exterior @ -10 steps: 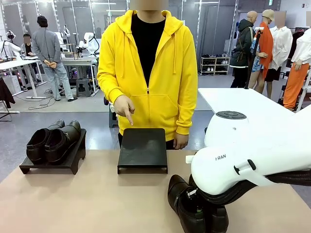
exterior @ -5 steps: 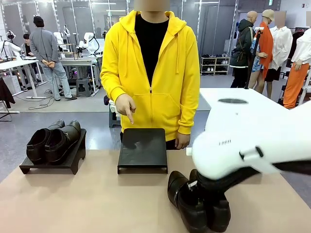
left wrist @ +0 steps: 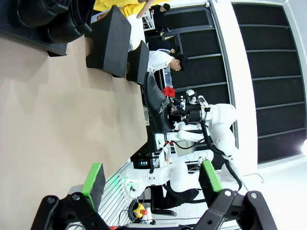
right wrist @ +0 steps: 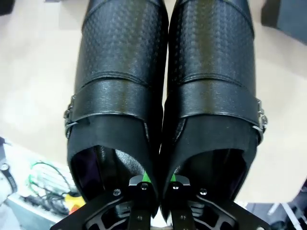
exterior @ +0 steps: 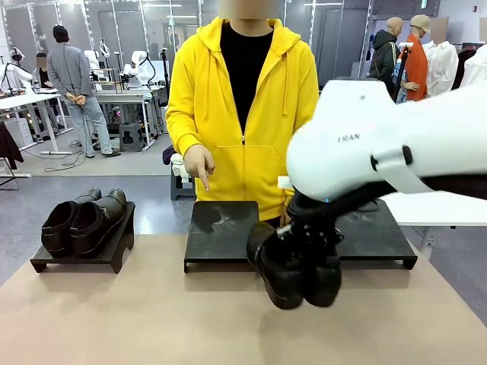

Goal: Place the shoes on the stand as instructed by the person.
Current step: Pick up another pair of Shoes and place it on the Shoes Stand indicated by the person.

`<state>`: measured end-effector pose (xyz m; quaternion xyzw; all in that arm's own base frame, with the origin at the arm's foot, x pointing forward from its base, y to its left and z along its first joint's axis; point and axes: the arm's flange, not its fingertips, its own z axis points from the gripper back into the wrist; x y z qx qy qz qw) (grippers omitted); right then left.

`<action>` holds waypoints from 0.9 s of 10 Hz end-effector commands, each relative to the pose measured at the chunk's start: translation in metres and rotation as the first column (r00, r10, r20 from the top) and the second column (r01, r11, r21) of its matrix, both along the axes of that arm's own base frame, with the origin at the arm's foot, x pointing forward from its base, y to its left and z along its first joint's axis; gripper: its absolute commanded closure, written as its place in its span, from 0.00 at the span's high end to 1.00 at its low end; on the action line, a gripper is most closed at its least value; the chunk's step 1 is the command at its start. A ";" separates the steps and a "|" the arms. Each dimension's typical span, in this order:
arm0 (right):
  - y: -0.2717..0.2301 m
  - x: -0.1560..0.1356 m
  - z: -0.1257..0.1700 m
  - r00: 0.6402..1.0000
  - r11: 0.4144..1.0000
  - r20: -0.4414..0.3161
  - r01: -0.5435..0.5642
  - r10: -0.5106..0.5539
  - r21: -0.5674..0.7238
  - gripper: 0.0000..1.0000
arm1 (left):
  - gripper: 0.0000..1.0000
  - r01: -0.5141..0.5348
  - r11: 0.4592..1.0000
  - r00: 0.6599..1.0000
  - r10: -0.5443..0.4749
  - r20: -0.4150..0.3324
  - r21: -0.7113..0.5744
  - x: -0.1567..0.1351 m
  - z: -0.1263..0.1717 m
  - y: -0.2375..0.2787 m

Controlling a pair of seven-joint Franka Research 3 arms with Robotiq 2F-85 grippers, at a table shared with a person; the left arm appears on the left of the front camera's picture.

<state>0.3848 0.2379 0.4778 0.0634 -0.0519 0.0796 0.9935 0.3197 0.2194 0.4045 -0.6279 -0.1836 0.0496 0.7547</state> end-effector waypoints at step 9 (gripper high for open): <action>0.122 0.105 0.028 0.946 0.994 0.308 0.090 -0.106 0.063 0.08 | 1.00 0.008 1.000 1.000 -0.008 0.013 -0.008 -0.004 0.001 -0.001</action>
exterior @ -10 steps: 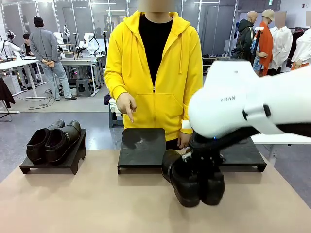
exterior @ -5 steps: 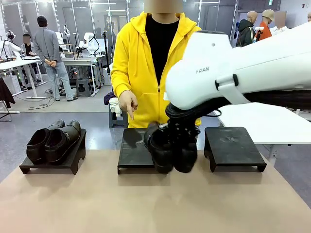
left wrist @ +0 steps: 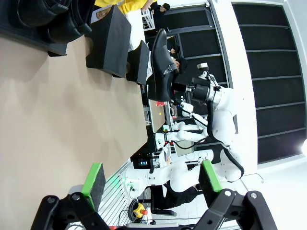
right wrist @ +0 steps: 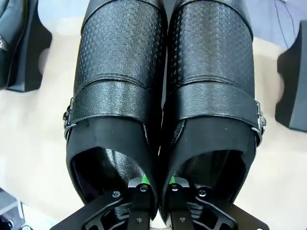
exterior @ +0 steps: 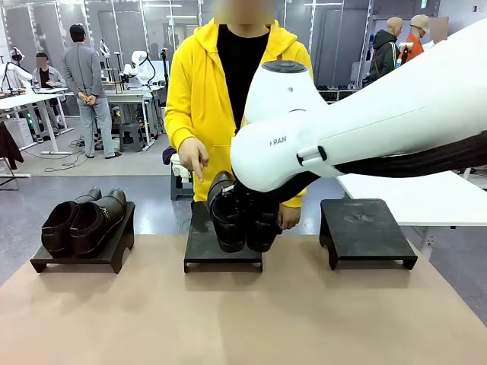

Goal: Place the shoes on the stand as instructed by the person.
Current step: Pick up another pair of Shoes and place it on the Shoes Stand indicated by the person.

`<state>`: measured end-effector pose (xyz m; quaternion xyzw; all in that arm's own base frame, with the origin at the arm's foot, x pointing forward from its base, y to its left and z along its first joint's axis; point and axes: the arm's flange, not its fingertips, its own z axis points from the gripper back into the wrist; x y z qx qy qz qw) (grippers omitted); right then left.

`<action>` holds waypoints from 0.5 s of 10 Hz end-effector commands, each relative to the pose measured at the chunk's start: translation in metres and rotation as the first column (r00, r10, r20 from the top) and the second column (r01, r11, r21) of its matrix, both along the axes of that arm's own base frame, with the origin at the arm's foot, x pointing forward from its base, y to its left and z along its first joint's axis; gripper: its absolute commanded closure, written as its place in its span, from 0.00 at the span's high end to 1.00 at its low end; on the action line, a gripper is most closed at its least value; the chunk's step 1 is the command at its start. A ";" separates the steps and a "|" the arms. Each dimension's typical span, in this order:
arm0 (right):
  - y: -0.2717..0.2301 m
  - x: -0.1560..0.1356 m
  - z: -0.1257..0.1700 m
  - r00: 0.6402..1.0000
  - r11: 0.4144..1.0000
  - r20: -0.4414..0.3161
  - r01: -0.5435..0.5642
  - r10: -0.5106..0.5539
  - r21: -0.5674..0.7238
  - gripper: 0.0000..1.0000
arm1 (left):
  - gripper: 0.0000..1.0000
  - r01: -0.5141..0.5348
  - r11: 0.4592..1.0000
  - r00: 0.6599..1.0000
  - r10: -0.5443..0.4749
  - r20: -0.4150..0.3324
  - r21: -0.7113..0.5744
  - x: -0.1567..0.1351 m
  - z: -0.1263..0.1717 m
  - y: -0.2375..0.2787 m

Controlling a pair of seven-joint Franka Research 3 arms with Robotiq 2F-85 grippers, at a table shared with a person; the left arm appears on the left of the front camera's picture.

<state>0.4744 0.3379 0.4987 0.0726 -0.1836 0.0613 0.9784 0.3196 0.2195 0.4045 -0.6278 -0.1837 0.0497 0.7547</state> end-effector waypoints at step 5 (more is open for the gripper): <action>0.058 0.065 -0.037 0.981 0.986 0.100 0.162 -0.165 0.039 0.08 | 1.00 0.008 1.000 1.000 -0.008 0.013 -0.008 -0.004 0.001 -0.001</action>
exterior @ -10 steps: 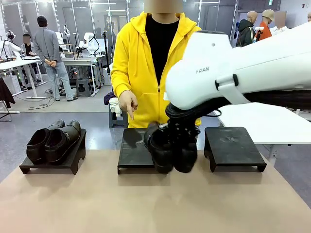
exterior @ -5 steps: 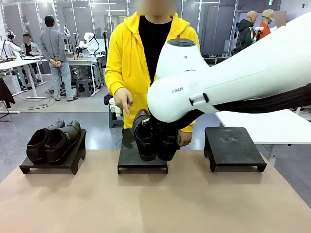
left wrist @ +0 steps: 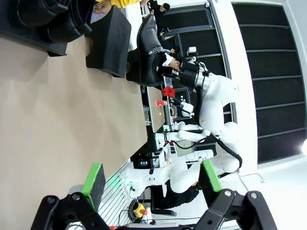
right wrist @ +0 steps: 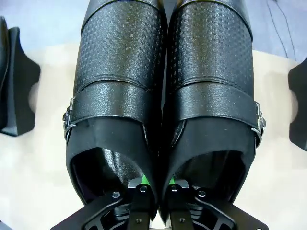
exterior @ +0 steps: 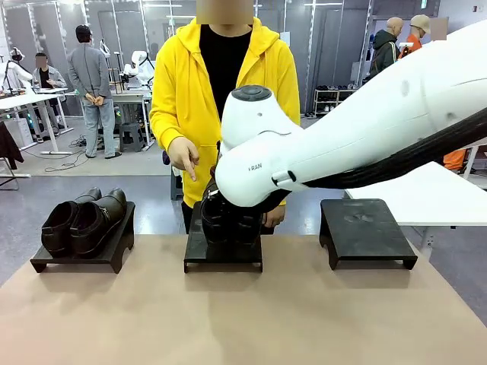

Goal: Place the shoes on the stand as instructed by the person.
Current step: Pick up another pair of Shoes and place it on the Shoes Stand indicated by the person.

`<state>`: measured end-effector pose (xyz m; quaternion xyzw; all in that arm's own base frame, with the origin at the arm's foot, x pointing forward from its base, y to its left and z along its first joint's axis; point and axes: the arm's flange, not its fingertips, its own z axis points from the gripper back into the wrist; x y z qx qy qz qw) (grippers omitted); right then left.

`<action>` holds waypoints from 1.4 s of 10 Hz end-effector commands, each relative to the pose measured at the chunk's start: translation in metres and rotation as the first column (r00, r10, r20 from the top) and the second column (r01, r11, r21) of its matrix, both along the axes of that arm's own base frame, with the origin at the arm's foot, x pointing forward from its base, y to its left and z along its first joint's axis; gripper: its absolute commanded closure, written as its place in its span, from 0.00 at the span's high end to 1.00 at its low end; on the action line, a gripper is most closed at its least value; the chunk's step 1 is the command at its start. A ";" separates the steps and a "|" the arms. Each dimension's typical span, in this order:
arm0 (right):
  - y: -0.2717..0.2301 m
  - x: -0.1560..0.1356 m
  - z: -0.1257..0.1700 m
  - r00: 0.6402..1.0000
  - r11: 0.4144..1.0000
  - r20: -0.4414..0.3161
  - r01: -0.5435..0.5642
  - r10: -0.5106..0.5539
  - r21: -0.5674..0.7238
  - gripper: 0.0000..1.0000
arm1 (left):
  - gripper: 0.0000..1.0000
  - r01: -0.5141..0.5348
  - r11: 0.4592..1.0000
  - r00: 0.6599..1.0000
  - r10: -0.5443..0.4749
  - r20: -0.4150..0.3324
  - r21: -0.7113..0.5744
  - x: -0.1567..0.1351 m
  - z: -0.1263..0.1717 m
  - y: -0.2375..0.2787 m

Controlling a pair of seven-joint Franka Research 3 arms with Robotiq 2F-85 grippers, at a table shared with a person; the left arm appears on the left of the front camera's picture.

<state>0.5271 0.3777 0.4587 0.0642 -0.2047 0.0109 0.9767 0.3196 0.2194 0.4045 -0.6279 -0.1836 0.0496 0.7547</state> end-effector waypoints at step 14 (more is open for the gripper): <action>0.044 0.043 -0.061 0.991 0.992 0.068 0.120 -0.117 -0.041 0.08 | 1.00 0.008 1.000 1.000 -0.008 0.013 -0.008 -0.004 0.001 -0.001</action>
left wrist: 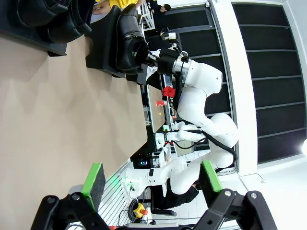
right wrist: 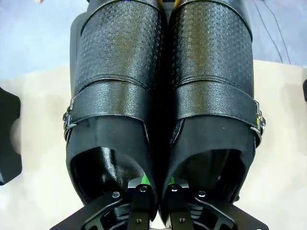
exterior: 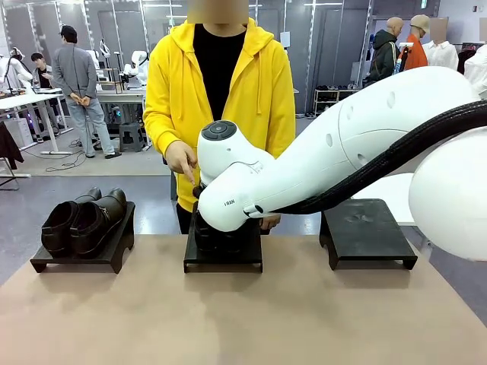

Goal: Place the shoes on the stand as instructed by the person.
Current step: Pick up another pair of Shoes and place it on the Shoes Stand indicated by the person.

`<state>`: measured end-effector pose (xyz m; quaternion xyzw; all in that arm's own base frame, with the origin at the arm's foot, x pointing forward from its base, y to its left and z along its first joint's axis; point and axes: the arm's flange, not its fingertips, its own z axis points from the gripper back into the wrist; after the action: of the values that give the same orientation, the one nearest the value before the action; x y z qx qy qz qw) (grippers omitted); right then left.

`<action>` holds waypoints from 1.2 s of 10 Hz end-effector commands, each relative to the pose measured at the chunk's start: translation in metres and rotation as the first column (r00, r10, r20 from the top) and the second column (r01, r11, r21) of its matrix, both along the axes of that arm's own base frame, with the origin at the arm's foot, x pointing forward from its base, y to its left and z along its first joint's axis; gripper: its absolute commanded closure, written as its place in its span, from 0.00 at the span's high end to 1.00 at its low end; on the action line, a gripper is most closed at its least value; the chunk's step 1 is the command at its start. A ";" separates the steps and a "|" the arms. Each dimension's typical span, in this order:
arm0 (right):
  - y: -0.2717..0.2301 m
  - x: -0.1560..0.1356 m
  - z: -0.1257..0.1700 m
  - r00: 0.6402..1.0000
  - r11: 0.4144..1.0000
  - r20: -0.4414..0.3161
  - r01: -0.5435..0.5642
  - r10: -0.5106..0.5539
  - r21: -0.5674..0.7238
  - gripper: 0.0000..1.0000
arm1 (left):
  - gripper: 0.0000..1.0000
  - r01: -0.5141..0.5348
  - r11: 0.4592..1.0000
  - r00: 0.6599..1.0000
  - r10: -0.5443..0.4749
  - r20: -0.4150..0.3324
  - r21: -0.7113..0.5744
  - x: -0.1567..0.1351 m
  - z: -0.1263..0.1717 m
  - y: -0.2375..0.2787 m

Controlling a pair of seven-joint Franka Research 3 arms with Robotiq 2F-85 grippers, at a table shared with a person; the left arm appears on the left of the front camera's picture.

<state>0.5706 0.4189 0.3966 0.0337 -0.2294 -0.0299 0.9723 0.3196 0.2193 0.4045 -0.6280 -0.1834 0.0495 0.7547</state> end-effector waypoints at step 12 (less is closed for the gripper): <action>-0.001 0.000 0.017 1.000 1.000 0.015 0.005 -0.005 0.003 1.00 | 1.00 0.007 1.000 1.000 -0.007 0.013 -0.008 -0.004 0.001 -0.001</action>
<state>0.5701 0.4186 0.4158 0.0357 -0.2381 -0.0317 0.9701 0.3196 0.2193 0.4045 -0.6280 -0.1834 0.0495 0.7546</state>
